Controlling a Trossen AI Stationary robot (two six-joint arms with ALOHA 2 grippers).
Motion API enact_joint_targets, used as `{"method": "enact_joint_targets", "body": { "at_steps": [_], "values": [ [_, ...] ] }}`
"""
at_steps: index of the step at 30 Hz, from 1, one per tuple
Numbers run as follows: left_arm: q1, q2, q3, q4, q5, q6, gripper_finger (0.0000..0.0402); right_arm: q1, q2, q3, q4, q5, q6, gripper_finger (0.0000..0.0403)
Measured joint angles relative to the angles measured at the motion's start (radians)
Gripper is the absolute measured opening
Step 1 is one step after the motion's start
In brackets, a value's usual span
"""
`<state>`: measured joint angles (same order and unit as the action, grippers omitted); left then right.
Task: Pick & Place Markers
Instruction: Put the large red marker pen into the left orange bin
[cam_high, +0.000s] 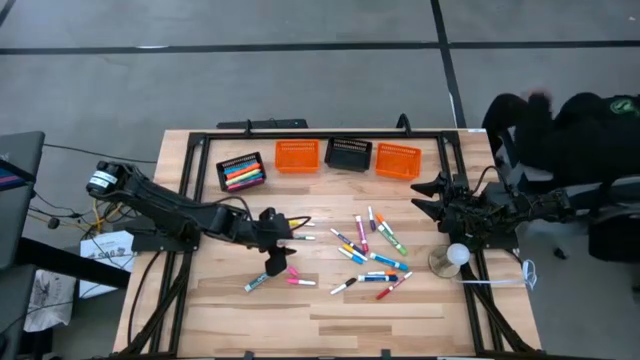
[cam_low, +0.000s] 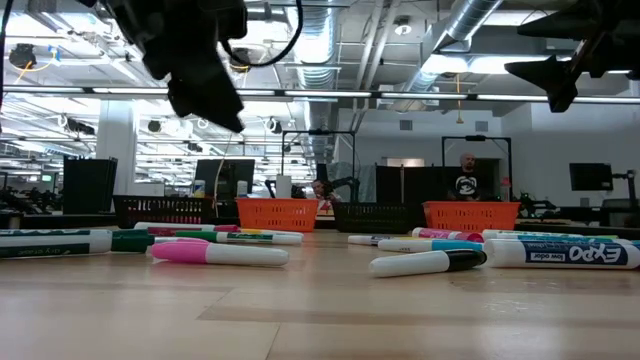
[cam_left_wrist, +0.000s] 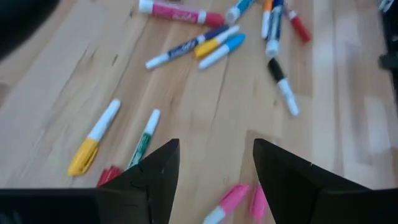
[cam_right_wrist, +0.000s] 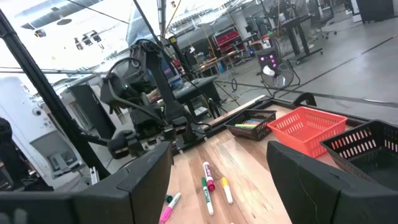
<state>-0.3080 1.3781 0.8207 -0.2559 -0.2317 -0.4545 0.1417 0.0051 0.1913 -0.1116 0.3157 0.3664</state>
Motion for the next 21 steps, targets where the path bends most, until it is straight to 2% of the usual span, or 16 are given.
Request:
{"method": "enact_joint_targets", "body": {
  "at_steps": [9, 21],
  "values": [
    [0.001, -0.002, 0.000, -0.215, 0.004, -0.066, 0.0205, 0.000, 0.000, 0.000, 0.000, 0.000, 0.000, 0.0254],
    [0.001, -0.003, 0.000, -0.344, 0.040, -0.068, 0.0205, 0.000, 0.000, 0.000, -0.003, 0.000, 0.000, 0.0254]
  ]
}}
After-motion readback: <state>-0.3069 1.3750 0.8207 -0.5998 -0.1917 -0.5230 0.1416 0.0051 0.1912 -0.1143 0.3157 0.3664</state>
